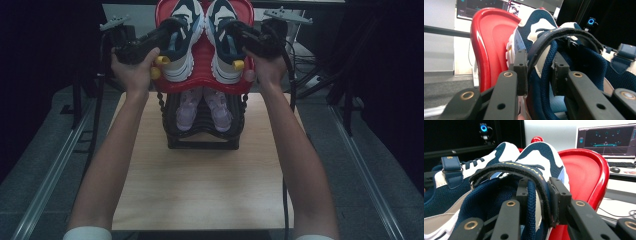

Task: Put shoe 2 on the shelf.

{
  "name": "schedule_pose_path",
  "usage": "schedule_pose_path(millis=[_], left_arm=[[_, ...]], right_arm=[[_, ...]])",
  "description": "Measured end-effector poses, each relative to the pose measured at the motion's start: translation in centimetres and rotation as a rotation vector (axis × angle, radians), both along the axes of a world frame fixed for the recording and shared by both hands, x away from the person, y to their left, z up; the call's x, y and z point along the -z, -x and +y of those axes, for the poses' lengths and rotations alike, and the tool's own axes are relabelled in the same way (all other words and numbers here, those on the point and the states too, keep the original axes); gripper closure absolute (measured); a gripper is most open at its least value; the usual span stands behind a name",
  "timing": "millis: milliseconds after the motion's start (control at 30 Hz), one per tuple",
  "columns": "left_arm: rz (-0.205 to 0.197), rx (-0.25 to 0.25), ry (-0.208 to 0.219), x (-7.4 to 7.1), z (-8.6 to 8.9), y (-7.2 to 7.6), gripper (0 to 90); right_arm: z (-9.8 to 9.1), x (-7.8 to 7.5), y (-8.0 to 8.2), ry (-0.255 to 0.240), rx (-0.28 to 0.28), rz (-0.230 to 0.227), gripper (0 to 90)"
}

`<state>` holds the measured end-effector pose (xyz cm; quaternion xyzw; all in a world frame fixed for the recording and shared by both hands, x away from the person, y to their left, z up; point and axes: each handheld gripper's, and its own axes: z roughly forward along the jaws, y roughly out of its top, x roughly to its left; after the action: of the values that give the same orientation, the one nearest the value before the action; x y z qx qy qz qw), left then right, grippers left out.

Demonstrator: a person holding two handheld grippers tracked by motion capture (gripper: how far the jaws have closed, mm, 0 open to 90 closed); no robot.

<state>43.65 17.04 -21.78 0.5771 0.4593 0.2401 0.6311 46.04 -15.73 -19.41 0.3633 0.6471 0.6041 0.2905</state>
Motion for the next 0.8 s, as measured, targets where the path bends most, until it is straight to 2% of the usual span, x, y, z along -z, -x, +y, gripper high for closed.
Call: schedule_pose_path(millis=[133,200,400,500,600,700,800], left_arm=[[-0.008,0.005,0.015,0.2,-0.1,-0.2,69.3],[-0.016,0.016,0.023,0.4,-0.2,-0.3,66.7],[-0.037,0.021,0.023,0.5,-0.5,-0.4,61.9],[-0.029,0.041,0.036,0.5,-0.4,-0.5,58.8],[-0.015,0.054,0.049,0.5,-0.1,-0.6,50.9],[-0.019,0.056,0.061,0.4,0.2,-0.6,45.7],[-0.018,0.061,0.084,0.3,0.5,-0.6,41.9]], right_arm=[[0.0,0.1,-0.4,0.002,-0.006,0.015,70.8],[-0.2,0.1,-1.0,-0.005,-0.026,0.043,69.8],[0.7,-0.3,-1.2,0.044,-0.031,0.035,68.6],[0.8,-0.4,-1.3,0.052,-0.038,0.034,67.4],[0.7,-0.4,-1.5,0.039,-0.058,0.043,62.5],[0.5,-0.4,-1.6,0.008,-0.077,0.048,50.9],[0.4,-0.4,-1.7,-0.016,-0.094,0.058,44.2]])
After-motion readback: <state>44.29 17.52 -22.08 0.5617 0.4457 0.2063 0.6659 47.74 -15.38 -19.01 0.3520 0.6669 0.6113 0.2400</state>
